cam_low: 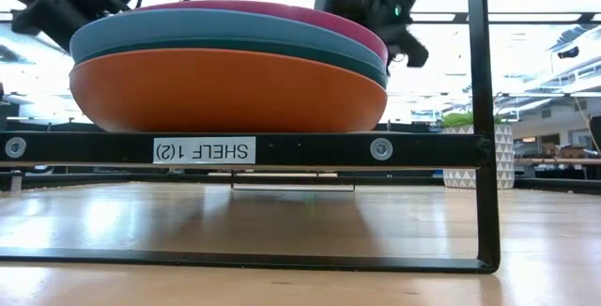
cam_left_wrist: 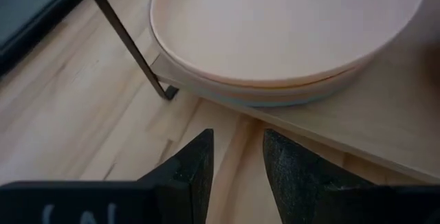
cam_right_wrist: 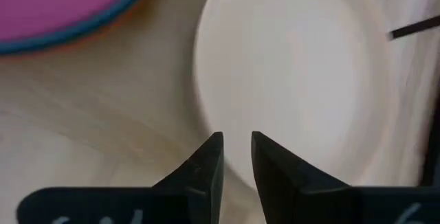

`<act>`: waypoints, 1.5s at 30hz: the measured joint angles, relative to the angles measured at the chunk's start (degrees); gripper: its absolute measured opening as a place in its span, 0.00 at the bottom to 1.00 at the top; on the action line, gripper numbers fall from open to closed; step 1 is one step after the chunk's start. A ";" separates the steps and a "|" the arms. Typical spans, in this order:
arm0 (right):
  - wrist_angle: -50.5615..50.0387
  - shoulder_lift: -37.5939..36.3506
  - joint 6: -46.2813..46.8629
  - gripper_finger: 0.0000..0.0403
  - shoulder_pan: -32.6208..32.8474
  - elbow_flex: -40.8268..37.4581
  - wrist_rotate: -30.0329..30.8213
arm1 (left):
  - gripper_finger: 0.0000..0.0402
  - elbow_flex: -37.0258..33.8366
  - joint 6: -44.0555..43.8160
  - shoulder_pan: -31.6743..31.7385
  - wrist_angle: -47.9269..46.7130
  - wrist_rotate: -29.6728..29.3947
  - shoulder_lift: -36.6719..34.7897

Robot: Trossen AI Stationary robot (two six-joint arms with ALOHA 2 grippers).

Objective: Place and stack plates onto a shelf
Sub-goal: Adjust the stacked plates

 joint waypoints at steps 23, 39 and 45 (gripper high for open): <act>-2.30 -17.83 13.68 0.20 7.69 -8.77 10.48 | 0.33 -6.18 12.15 4.37 28.67 2.72 11.89; -1.23 -25.46 26.55 0.20 14.02 -21.51 13.68 | 0.33 -5.23 17.44 3.91 30.91 4.09 9.75; 1.09 -25.67 29.85 0.20 15.44 -24.66 13.67 | 0.33 -5.22 18.71 5.80 31.23 4.93 9.71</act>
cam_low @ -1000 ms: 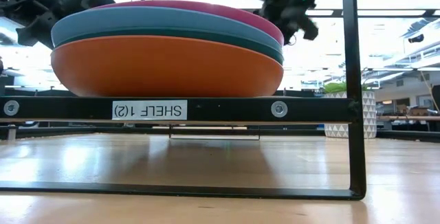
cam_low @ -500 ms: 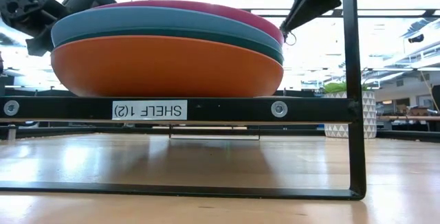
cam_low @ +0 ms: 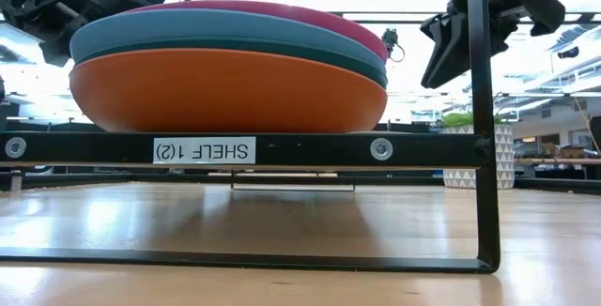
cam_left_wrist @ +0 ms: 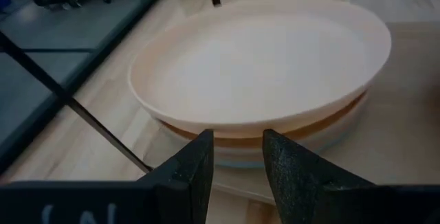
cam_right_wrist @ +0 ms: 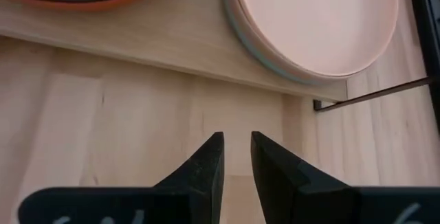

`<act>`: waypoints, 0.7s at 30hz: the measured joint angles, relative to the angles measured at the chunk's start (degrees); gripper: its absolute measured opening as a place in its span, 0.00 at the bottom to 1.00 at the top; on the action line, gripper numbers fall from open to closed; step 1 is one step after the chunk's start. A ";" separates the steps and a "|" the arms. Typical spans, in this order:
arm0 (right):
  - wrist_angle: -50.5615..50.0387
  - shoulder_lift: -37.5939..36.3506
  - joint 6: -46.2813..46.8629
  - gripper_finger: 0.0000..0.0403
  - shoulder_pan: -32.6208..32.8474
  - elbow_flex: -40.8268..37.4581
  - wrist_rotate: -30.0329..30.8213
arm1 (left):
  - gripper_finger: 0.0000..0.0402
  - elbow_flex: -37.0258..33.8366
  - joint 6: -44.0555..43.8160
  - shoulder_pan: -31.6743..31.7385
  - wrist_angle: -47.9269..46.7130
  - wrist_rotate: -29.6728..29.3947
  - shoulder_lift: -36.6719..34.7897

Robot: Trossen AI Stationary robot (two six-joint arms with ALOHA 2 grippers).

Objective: Place and stack plates onto a shelf
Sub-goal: Adjust the stacked plates

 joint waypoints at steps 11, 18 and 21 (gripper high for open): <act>0.72 -0.02 2.90 0.20 3.20 -0.06 1.42 | 0.33 -0.02 1.97 0.03 -2.07 2.18 -1.66; 0.74 -0.02 3.69 0.20 4.06 -0.06 1.51 | 0.33 -0.02 3.22 -0.45 -1.67 1.16 -5.77; 0.88 -0.02 4.08 0.20 4.06 -0.06 2.85 | 0.33 -0.02 2.80 0.35 -0.10 -0.09 -5.14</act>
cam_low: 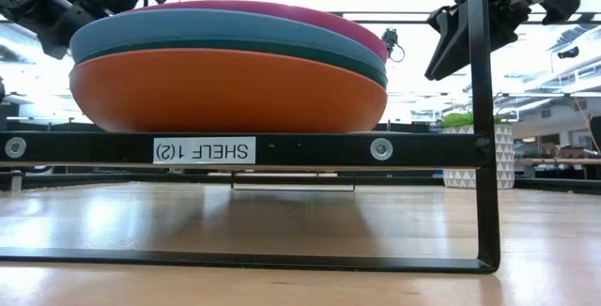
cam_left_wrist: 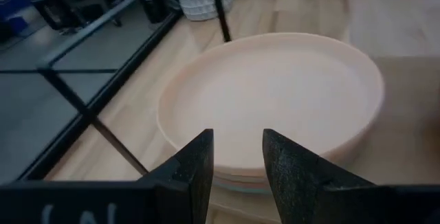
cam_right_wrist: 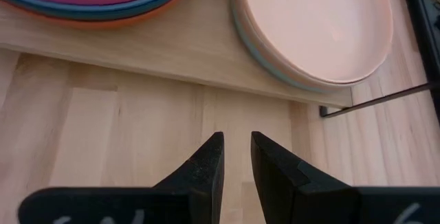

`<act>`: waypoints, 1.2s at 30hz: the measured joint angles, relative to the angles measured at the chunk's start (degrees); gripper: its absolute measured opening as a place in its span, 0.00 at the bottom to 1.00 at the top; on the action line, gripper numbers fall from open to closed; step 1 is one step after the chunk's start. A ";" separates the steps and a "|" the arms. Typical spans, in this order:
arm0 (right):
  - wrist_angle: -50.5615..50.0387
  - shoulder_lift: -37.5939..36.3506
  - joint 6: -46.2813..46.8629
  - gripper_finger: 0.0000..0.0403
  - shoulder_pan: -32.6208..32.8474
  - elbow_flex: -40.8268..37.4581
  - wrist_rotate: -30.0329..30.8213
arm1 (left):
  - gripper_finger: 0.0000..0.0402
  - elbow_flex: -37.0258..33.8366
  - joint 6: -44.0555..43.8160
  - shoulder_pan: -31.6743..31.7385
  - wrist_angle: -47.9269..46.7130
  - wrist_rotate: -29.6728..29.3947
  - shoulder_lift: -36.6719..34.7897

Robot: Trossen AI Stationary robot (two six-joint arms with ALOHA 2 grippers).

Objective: Place and stack plates onto a shelf
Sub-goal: Adjust the stacked plates, then return to Home Position

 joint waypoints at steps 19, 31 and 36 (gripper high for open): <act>-0.32 0.00 1.49 0.20 0.08 -0.02 -0.39 | 0.33 4.87 -0.96 -0.68 -4.15 3.70 2.68; 5.78 -6.80 7.94 0.20 0.13 -9.29 -3.65 | 0.32 -0.92 -5.47 -4.89 -11.42 5.66 -13.89; 10.70 -15.31 8.07 0.19 -1.38 -14.59 -4.98 | 0.28 -4.64 -6.92 -4.85 -11.52 5.64 -20.34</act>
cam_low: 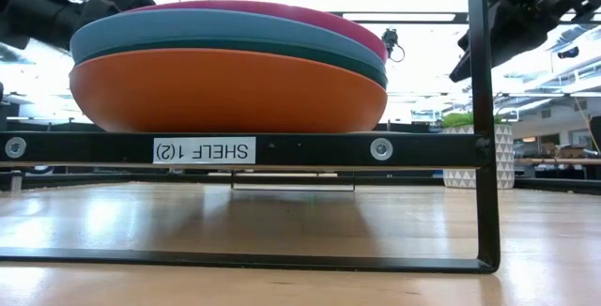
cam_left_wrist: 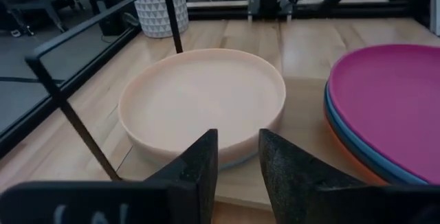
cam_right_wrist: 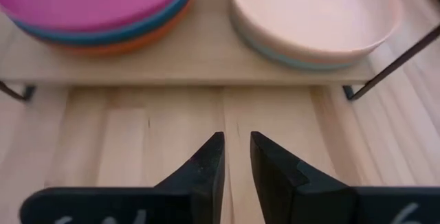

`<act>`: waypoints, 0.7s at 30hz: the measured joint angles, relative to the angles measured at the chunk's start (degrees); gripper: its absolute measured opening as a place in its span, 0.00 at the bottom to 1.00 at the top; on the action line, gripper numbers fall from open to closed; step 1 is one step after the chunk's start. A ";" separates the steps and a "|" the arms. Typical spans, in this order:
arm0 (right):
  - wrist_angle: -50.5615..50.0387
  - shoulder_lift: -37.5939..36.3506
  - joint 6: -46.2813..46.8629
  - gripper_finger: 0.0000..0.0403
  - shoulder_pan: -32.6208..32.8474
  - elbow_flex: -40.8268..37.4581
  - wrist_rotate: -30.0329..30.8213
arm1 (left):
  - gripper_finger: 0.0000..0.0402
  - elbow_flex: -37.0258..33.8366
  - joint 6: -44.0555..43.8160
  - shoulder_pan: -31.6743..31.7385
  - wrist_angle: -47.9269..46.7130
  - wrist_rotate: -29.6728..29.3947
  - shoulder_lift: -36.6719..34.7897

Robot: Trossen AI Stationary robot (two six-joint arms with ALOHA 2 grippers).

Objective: Place and stack plates onto a shelf
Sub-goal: Return to Home Position

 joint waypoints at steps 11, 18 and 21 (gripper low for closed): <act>5.84 -19.61 0.28 0.16 -2.09 -11.04 0.24 | 0.25 -4.20 -1.21 -0.60 -3.29 -0.86 -11.63; 9.52 -29.65 0.10 0.16 -2.23 -17.65 1.92 | 0.25 -4.67 -1.86 -1.98 -10.36 -3.28 -19.26; 9.77 -33.45 0.25 0.16 -2.23 -20.25 3.53 | 0.25 -4.67 -1.44 -2.68 -11.88 -4.00 -22.41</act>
